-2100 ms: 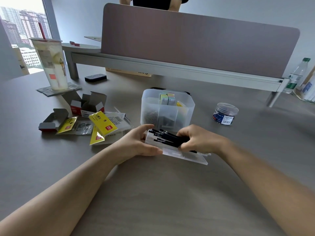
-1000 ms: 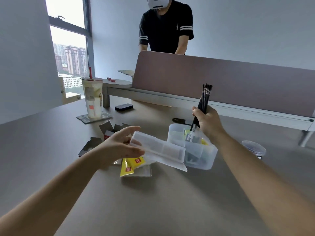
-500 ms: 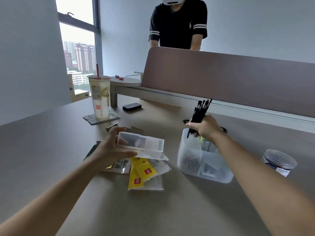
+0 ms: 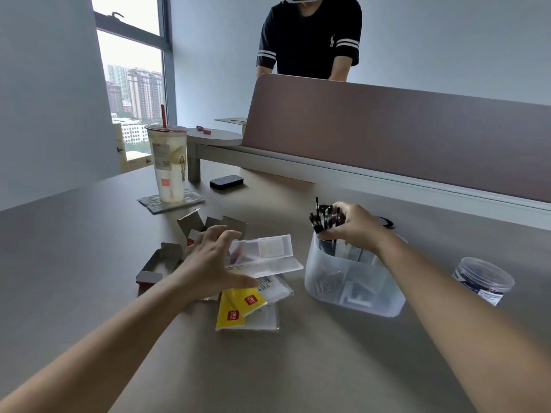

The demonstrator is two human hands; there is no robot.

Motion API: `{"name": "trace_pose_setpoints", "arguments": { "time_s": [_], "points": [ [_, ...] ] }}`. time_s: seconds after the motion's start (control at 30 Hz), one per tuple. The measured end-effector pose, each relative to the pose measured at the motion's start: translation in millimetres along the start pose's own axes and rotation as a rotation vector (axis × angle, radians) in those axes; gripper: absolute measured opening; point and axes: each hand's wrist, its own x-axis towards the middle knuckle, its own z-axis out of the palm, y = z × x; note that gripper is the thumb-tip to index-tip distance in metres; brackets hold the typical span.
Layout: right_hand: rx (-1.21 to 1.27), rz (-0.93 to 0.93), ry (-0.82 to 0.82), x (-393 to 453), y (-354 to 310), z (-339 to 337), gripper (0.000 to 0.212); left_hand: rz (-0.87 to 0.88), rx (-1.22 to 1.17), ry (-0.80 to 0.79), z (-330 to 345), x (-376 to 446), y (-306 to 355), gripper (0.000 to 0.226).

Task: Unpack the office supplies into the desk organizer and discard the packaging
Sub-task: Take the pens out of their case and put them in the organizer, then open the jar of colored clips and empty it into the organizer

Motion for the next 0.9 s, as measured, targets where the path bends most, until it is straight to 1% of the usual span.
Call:
{"name": "trace_pose_setpoints", "arguments": {
  "time_s": [0.1, 0.17, 0.23, 0.33, 0.43, 0.5, 0.57, 0.67, 0.73, 0.77, 0.83, 0.9],
  "points": [
    [-0.033, 0.002, -0.051, -8, 1, -3, 0.046, 0.019, -0.011, -0.040, 1, -2, 6, 0.090],
    [-0.063, -0.019, -0.035, -17, 0, -6, 0.053, 0.032, -0.004, -0.052, -1, -7, 10, 0.090],
    [-0.130, -0.068, 0.019, -31, -4, -11, 0.054, 0.072, 0.027, -0.035, -2, -14, 17, 0.088],
    [-0.279, -0.162, 0.144, -65, -5, -20, 0.048, 0.170, 0.057, -0.005, 0, -30, 37, 0.082],
    [-0.390, -0.203, 0.241, -109, 13, -28, 0.045, 0.273, 0.038, -0.035, 13, -48, 67, 0.076],
    [-0.421, -0.158, 0.275, -139, 35, -31, 0.045, 0.326, 0.030, -0.091, 27, -60, 89, 0.074],
    [-0.427, -0.056, 0.270, -165, 63, -32, 0.046, 0.385, 0.061, -0.165, 44, -70, 108, 0.074],
    [-0.495, 0.142, 0.176, -192, 108, -31, 0.049, 0.449, 0.117, -0.238, 66, -73, 136, 0.074],
    [-0.519, 0.211, 0.100, -201, 131, -31, 0.048, 0.469, 0.145, -0.273, 78, -70, 150, 0.075],
    [-0.512, 0.220, 0.092, -203, 139, -31, 0.048, 0.476, 0.162, -0.293, 84, -67, 154, 0.076],
    [-0.487, 0.226, 0.149, -199, 151, -37, 0.050, 0.474, 0.192, -0.340, 95, -62, 158, 0.080],
    [-0.458, 0.232, 0.273, -185, 160, -47, 0.054, 0.467, 0.201, -0.345, 102, -59, 156, 0.099]
  ]
}}
